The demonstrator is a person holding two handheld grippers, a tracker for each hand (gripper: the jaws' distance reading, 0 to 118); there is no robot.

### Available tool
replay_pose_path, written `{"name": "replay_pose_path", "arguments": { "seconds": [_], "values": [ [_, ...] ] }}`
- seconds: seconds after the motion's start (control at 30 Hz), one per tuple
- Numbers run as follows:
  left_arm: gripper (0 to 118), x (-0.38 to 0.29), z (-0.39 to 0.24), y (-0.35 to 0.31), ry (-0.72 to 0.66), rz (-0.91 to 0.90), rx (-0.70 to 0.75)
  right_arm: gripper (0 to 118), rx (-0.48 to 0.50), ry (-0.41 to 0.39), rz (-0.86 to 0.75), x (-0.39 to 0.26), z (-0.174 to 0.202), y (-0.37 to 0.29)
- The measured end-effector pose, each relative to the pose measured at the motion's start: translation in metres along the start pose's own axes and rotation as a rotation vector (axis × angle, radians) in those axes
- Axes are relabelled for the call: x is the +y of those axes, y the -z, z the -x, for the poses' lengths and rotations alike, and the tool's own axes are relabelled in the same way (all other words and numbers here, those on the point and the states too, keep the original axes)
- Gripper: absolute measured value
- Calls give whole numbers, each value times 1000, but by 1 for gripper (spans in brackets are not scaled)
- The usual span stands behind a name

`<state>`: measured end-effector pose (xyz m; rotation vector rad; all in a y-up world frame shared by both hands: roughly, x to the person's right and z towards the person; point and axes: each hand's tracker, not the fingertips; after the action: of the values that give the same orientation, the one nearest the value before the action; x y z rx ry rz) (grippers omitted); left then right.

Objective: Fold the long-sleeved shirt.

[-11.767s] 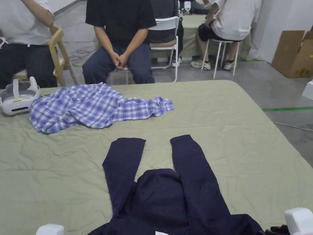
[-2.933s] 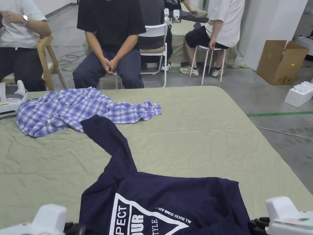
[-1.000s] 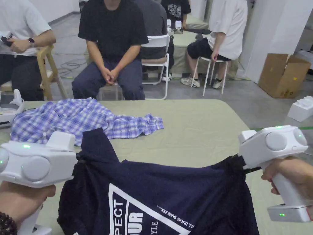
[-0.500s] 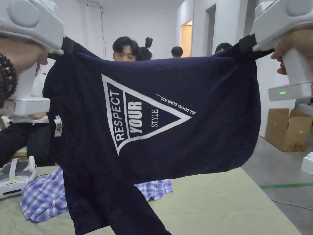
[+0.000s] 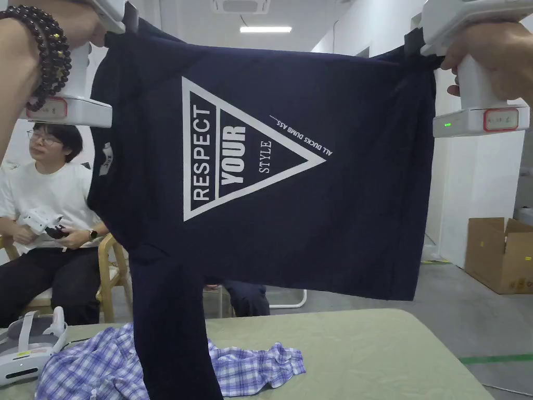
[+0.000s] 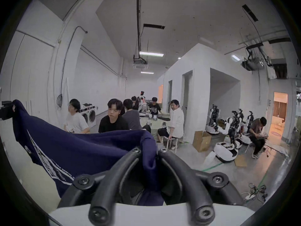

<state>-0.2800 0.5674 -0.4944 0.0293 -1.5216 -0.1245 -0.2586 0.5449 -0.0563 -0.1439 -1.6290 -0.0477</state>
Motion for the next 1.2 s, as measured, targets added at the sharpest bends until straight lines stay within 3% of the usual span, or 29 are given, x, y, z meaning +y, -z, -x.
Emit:
{"name": "replay_pose_path", "arguments": {
  "seconds": [0.2,0.57,0.7,1.0,1.2],
  "values": [
    [6,-67,0,14,28,92,-13,10,37,-1,111,-69,8,20],
    [6,-299,-9,54,-4,404,-58,10,94,50,422,-291,24,86],
    [6,-347,-12,47,-8,465,-81,10,103,56,480,-336,22,88],
    [6,-404,-8,-92,12,425,-170,10,238,-91,504,-387,0,-33],
    [6,-485,-5,-218,58,593,-232,10,355,-153,665,-478,-12,-149]
  ]
}}
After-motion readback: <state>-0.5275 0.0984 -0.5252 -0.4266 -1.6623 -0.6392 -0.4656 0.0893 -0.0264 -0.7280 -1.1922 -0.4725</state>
